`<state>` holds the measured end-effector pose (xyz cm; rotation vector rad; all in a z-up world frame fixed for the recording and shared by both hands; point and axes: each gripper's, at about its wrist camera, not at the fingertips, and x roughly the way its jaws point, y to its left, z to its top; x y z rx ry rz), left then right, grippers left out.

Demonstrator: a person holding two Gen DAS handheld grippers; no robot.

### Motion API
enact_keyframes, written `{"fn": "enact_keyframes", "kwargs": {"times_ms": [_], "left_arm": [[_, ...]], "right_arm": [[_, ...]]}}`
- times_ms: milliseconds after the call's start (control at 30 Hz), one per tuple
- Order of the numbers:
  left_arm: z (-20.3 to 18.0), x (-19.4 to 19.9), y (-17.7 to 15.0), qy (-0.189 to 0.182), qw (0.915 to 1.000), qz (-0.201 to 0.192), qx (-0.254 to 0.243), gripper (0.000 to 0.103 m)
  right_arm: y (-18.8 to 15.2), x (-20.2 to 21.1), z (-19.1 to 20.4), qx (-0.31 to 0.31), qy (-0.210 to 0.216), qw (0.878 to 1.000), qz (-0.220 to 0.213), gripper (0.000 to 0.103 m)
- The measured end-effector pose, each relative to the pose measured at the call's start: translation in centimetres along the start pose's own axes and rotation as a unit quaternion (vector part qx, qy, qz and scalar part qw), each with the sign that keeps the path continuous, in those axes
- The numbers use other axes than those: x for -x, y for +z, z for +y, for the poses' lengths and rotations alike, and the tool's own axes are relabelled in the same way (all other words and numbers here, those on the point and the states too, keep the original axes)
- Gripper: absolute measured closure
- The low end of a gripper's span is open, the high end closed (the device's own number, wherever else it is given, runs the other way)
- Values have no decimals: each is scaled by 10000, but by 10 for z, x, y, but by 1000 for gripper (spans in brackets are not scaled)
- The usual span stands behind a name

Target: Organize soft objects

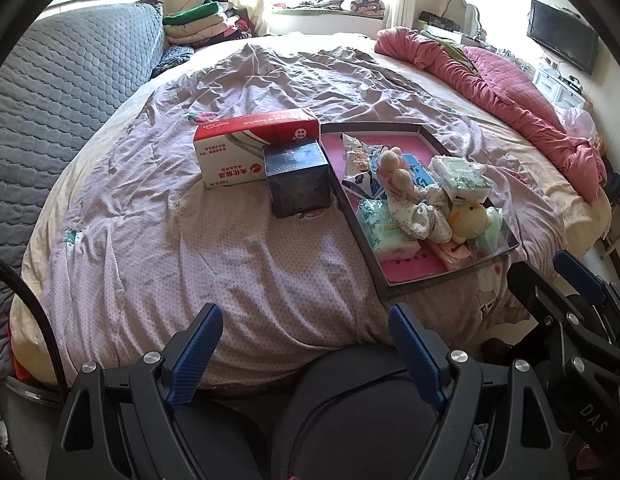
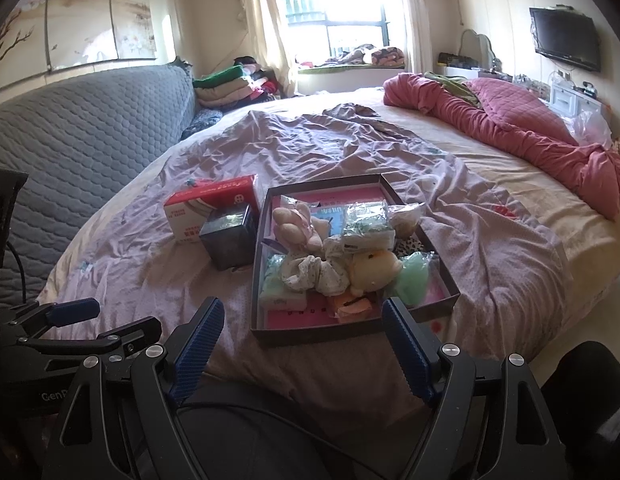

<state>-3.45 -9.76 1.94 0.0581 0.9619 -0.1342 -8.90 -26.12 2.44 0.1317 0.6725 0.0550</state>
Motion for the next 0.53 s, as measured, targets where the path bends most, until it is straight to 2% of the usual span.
{"fn": "enact_keyframes", "kwargs": {"times_ms": [300, 400, 533], "left_arm": [[-1, 1, 0, -5, 10000, -53, -5, 19], [0, 2, -1, -94, 9999, -60, 17, 19], [10, 4, 1, -315, 9990, -284, 141, 19]], "right_arm": [[0, 0, 0, -13, 2, 10000, -11, 21], [0, 0, 0, -12, 9, 10000, -6, 21], [1, -3, -2, 2, 60, 10000, -14, 21]]}}
